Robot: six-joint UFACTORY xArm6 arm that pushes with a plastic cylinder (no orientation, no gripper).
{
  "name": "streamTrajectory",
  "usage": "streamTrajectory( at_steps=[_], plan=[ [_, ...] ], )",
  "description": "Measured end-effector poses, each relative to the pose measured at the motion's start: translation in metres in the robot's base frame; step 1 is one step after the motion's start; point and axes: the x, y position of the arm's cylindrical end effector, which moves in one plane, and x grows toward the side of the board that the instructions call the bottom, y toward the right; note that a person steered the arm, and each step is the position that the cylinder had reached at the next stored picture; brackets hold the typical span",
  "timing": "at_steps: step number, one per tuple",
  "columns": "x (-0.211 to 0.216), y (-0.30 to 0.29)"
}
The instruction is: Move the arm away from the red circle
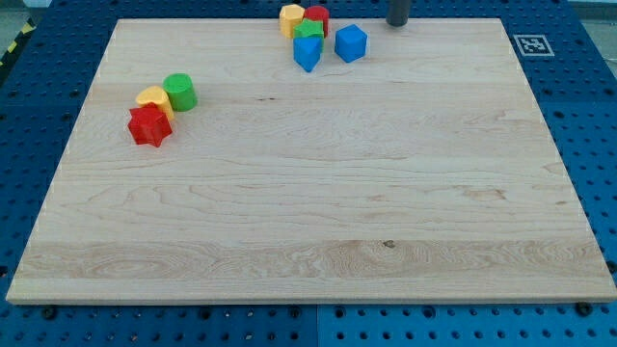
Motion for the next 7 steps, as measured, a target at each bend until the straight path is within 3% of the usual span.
streamTrajectory(
  at_steps=[4, 6, 7],
  plan=[
    [0.163, 0.015],
    [0.290, 0.021],
    [0.316, 0.021]
  ],
)
